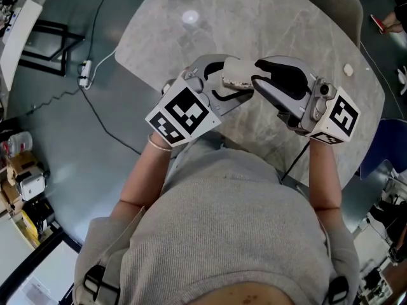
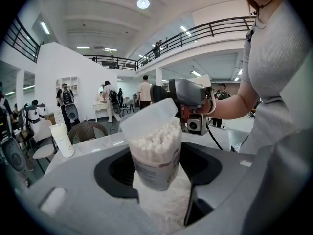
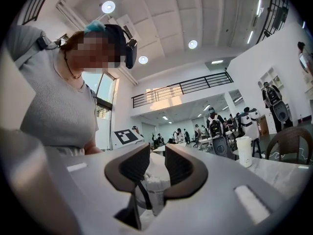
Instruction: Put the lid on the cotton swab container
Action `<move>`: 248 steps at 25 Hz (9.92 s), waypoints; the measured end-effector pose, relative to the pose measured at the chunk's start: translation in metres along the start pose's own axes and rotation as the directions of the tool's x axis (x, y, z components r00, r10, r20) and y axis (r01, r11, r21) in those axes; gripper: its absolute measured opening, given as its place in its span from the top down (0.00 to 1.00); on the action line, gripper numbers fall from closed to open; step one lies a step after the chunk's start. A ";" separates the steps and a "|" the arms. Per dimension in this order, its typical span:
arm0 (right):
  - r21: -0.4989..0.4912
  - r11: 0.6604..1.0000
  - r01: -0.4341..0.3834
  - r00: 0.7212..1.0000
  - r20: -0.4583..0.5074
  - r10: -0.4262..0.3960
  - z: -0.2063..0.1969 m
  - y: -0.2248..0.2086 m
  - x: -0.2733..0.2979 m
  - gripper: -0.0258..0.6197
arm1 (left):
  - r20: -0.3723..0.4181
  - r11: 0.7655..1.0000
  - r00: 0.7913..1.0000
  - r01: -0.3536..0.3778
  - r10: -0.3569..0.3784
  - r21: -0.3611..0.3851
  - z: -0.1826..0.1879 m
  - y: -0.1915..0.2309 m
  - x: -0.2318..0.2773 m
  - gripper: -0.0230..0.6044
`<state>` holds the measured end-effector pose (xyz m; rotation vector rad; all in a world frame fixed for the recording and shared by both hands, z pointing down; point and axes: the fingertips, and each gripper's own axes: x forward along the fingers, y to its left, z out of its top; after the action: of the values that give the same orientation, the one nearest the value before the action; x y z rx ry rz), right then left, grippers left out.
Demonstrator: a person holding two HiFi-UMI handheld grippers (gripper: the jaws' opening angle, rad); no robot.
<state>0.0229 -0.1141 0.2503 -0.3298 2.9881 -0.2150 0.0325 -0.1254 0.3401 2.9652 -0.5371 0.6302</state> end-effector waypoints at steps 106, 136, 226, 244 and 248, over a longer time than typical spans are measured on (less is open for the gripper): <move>-0.122 0.813 0.569 0.809 -0.098 -0.580 -0.024 -0.059 -0.065 0.96 | 0.012 0.997 0.999 0.034 -0.035 0.068 -0.098 0.066 0.120 0.54; -0.062 0.809 0.585 0.802 -0.102 -0.588 -0.031 -0.062 -0.069 0.96 | -0.148 0.990 0.981 0.130 -0.122 0.047 -0.157 0.054 0.146 0.54; -0.091 0.884 0.458 0.889 0.035 -0.456 -0.024 0.050 -0.049 0.96 | 0.299 0.903 0.855 -0.424 0.425 -0.071 0.026 -0.031 -0.062 0.96; -0.086 0.832 0.548 0.836 0.095 -0.541 -0.045 0.200 -0.016 0.96 | 0.314 0.939 0.888 -0.341 0.337 -0.042 -0.013 -0.139 -0.148 0.96; -0.094 0.823 0.561 0.828 0.095 -0.553 -0.047 0.220 -0.011 0.96 | 0.317 0.943 0.892 -0.330 0.323 -0.031 -0.015 -0.155 -0.162 0.96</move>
<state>-0.0188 0.1070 0.2638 -1.2038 2.7590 -0.0744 -0.0578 0.0747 0.2899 3.0380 -1.0787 0.1662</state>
